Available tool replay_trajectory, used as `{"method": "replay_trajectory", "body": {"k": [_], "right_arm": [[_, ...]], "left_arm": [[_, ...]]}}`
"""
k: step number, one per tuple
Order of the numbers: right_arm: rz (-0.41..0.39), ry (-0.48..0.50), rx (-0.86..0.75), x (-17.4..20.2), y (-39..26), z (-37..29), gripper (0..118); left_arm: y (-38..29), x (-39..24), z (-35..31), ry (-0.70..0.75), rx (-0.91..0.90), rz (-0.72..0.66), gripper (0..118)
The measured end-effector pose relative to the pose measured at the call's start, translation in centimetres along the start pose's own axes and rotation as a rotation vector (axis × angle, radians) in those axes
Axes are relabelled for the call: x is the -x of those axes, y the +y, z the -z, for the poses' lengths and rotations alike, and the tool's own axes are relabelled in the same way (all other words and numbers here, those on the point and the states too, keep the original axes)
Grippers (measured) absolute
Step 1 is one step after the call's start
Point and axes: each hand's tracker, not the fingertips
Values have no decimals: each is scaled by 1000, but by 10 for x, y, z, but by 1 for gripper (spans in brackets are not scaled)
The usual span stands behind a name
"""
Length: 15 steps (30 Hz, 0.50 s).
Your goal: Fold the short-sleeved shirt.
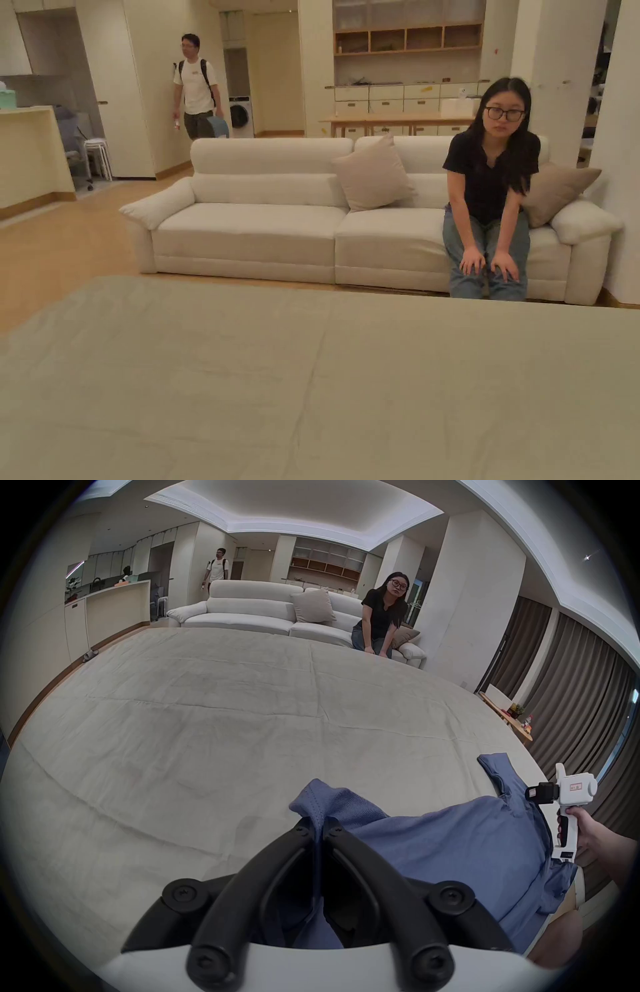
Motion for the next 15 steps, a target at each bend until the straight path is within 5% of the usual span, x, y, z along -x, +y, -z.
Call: {"method": "replay_trajectory", "body": {"k": [3,5,8,11,15], "right_arm": [[-76,16,18,1,-5,17,113],[-57,-12,60,6,5,19,102],[-124,44,-34,6,1,11,2],[-105,67,-65,13,0,-2,2],[18,114,-199,11,-2,-51,2]], "left_arm": [[0,0,1,0,6,-26,2],[0,0,2,-5,8,-41,2],[0,-2,1,-2,9,-49,2],[1,-7,-2,-5,9,-53,2],[5,-12,-16,-4,-9,-44,2]]}}
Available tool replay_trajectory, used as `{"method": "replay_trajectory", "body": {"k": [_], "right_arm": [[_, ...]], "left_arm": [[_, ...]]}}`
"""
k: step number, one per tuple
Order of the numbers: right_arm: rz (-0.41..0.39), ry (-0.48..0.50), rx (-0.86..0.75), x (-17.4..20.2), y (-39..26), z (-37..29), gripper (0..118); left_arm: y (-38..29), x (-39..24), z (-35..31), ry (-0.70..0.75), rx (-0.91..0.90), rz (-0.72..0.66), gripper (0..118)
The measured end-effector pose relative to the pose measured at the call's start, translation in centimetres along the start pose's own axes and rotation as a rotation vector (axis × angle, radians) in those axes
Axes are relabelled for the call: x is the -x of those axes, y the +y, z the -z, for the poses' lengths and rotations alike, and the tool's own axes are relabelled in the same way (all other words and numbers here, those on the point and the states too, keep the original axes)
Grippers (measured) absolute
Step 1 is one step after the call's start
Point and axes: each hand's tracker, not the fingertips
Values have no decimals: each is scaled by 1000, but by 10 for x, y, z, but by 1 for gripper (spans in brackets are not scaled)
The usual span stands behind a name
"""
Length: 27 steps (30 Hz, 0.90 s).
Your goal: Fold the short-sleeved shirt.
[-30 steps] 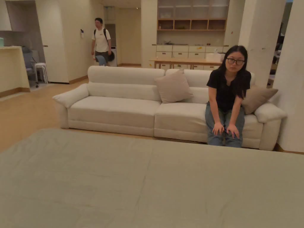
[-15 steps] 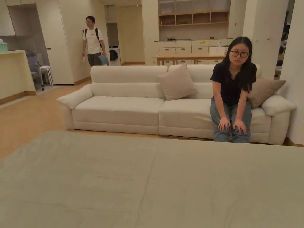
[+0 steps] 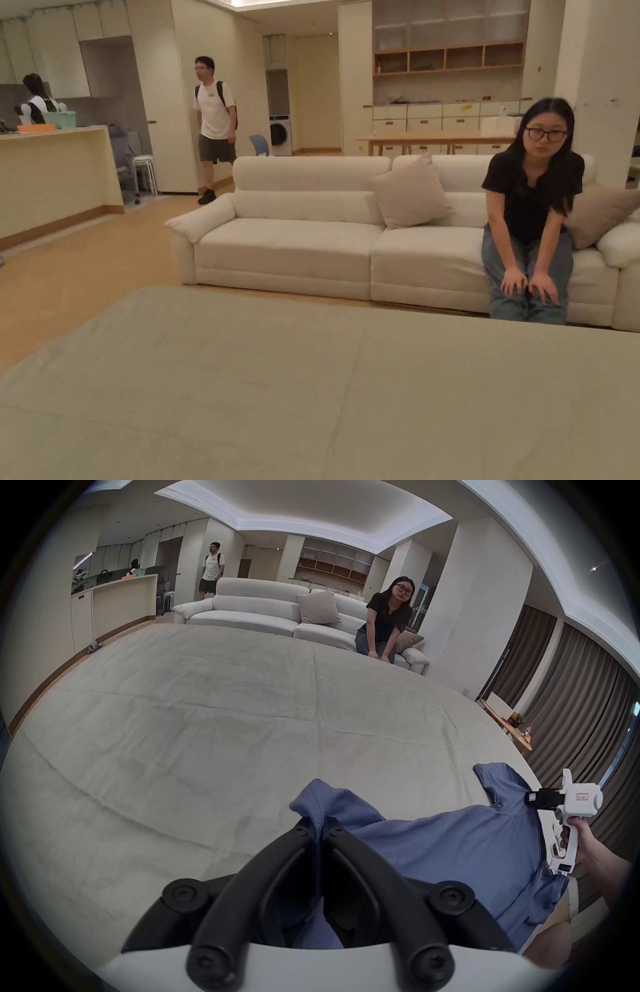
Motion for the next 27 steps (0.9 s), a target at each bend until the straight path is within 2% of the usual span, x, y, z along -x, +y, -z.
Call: {"method": "replay_trajectory", "body": {"k": [8,12,15,19,20,22,26,27], "right_arm": [[42,90,-122,3,-14,-128,2],[43,93,-143,-1,-43,-192,2],[76,94,-113,-7,-83,-229,2],[138,77,-41,-21,-140,-249,2],[166,81,-16,-39,-156,-236,2],[198,68,30,-46,-182,-226,2],[187,23,86,-58,-219,-190,2],[185,14,84,-59,-221,-187,5]], "left_arm": [[1,-7,-71,-73,-64,48,2],[-18,-2,-117,-98,-89,82,2],[-42,5,-147,-94,-74,115,2],[-90,18,-173,-94,-23,107,2],[-104,21,-174,-86,8,96,2],[-129,24,-170,-62,58,93,2],[-171,23,-153,29,115,80,4],[-177,23,-151,56,119,69,9]]}}
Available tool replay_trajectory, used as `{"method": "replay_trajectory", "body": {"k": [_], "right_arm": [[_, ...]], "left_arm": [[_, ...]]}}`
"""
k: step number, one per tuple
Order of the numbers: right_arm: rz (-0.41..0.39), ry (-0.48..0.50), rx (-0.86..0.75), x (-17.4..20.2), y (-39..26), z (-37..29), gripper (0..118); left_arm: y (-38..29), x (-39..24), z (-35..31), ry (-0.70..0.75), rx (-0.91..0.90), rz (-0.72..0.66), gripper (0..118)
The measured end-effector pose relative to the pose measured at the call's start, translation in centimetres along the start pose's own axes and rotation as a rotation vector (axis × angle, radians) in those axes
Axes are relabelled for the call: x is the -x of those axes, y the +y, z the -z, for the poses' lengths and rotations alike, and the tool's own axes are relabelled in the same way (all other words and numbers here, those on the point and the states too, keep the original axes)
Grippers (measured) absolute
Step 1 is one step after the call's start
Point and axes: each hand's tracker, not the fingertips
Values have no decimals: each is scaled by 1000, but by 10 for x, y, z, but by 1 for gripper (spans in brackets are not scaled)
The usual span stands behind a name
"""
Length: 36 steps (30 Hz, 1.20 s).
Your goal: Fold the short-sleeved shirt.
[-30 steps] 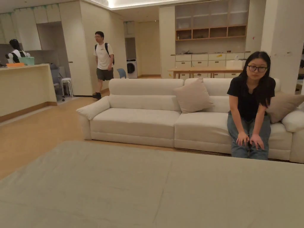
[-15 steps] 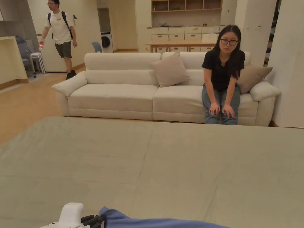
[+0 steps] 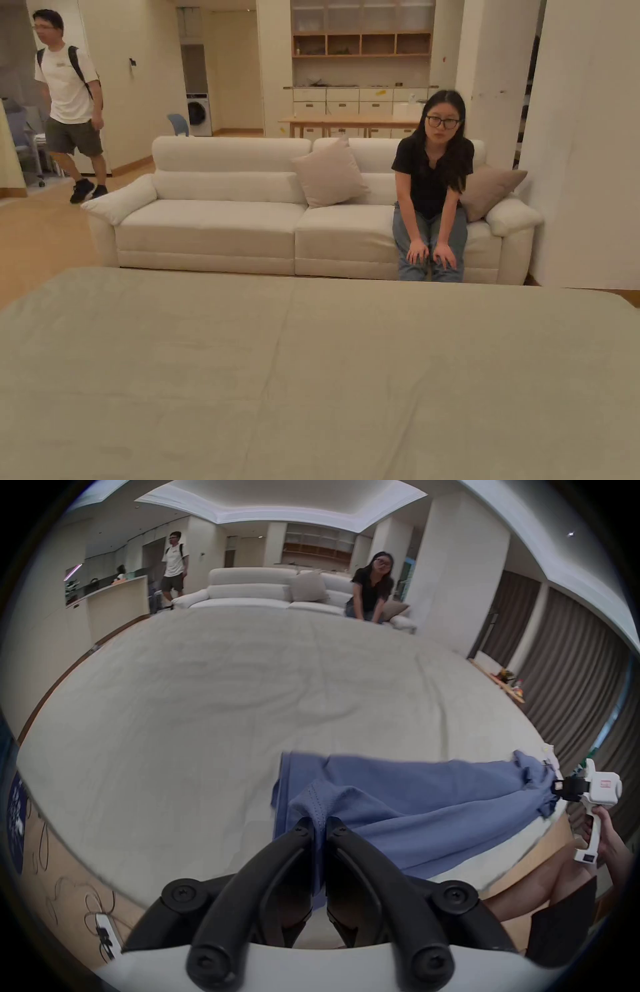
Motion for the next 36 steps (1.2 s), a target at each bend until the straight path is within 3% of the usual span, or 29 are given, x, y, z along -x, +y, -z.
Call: {"method": "replay_trajectory", "body": {"k": [1,2,3,4,5,6,8,10,12,14,16,17,18,19,20,21,22,23,25,28,29,30,32,33,34,36], "right_arm": [[-10,-15,-12,2,-1,3,11],[-15,-30,-34,2,0,3,26],[-21,-53,-57,3,4,1,67],[-21,-93,-65,4,9,-1,108],[-15,-120,-60,8,12,-6,117],[-9,-114,-96,7,13,-19,111],[-3,-29,-245,5,20,-49,111],[-27,35,-353,39,30,-105,116],[-113,39,-544,62,27,-147,117],[-244,-25,-731,69,20,-163,118],[-350,-68,-766,85,15,-172,118],[-372,-100,-747,96,13,-171,117],[-386,-107,-745,102,10,-170,109],[-387,-80,-737,105,8,-166,87],[-388,-74,-729,109,7,-162,38],[-381,-82,-707,111,8,-155,0],[-371,-120,-705,116,5,-149,0],[-353,-45,-673,118,6,-146,0],[-289,8,-664,118,8,-149,0],[-310,5,-659,119,11,-152,0],[-322,7,-655,123,13,-154,0],[-329,8,-655,123,14,-157,0],[-347,16,-650,121,15,-161,0],[-356,15,-646,125,16,-162,0],[-362,16,-645,125,16,-164,0],[-372,13,-640,123,15,-167,0]], "left_arm": [[-5,0,3,5,7,-11,25],[-7,0,4,17,8,-24,53],[-6,0,2,55,12,-36,93],[-2,1,-3,60,1,-51,112],[2,3,-14,24,-55,-73,118],[6,5,-24,-5,-107,-82,116],[27,5,-55,-47,-198,-80,116],[42,-1,-80,-46,-255,-14,116],[49,-10,-105,-9,-329,77,116],[49,-19,-120,10,-402,135,117],[44,-25,-122,-1,-425,148,116],[41,-27,-122,-5,-430,141,113],[38,-29,-120,-10,-435,146,85],[36,-33,-116,6,-437,151,32],[36,-36,-107,69,-395,163,0],[35,-39,-110,82,-383,155,0],[35,-37,-107,14,-352,141,0],[34,-31,-97,-29,-340,101,0],[36,-29,-90,-13,-315,113,0],[45,-7,-56,-89,-175,65,0],[50,2,-48,-125,-122,16,7],[53,12,-41,-166,-78,-29,33],[55,43,-15,-284,-26,-145,106],[55,55,-6,-329,14,-176,115],[51,66,-5,-310,89,-182,114],[46,85,21,-292,72,-236,115]]}}
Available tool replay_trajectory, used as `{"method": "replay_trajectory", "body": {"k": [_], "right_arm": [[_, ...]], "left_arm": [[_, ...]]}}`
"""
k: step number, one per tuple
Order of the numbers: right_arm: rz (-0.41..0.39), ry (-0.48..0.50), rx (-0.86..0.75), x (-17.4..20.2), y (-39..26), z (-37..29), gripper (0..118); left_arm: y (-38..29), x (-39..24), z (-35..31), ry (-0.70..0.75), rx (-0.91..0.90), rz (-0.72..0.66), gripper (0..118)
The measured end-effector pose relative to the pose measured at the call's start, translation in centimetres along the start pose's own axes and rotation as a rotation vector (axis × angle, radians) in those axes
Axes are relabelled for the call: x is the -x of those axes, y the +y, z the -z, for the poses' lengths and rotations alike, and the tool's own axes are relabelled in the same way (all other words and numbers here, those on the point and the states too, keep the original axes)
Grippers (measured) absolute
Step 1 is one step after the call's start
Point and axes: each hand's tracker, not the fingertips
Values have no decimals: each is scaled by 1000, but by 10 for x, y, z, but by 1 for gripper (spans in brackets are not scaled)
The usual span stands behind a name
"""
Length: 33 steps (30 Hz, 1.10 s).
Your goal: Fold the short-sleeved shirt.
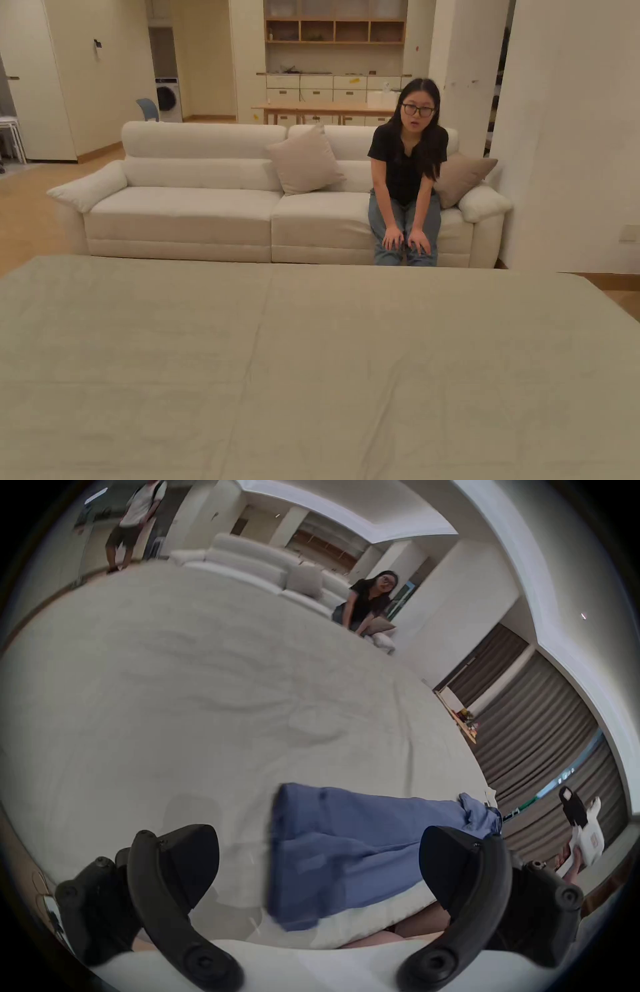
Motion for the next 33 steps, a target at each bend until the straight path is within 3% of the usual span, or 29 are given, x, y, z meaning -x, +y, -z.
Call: {"method": "replay_trajectory", "body": {"k": [7,10,12,13,14,15,16,17,18,19,20,21,30,33], "right_arm": [[0,0,24,13,0,6,0],[14,9,31,21,2,9,0],[13,20,32,23,2,11,0],[7,26,36,28,2,13,0],[4,31,39,31,2,15,0],[0,35,41,32,1,16,0],[0,42,45,32,1,17,0],[1,49,47,36,1,19,0],[1,53,47,37,1,19,0],[2,57,46,37,1,19,0],[1,62,44,37,1,19,0],[-1,65,45,39,1,20,0],[12,77,41,32,1,16,0],[21,73,34,25,0,13,0]], "left_arm": [[-15,22,47,-157,203,-84,115],[-17,17,56,-119,53,-26,118],[-23,16,55,-153,37,-186,118],[-21,18,59,-305,74,-268,117],[-26,13,65,-432,138,-319,110],[-29,-28,54,-389,128,-270,88],[-33,-48,52,-277,111,-148,53],[-38,-59,55,-153,102,-19,11],[-44,-62,59,-130,114,-39,9],[-27,-21,65,-156,127,-133,9],[-26,-12,64,-255,104,-243,9],[-25,-11,61,-244,77,-257,9],[10,-9,2,-138,-85,-82,9],[28,8,-27,-62,-141,-105,9]]}}
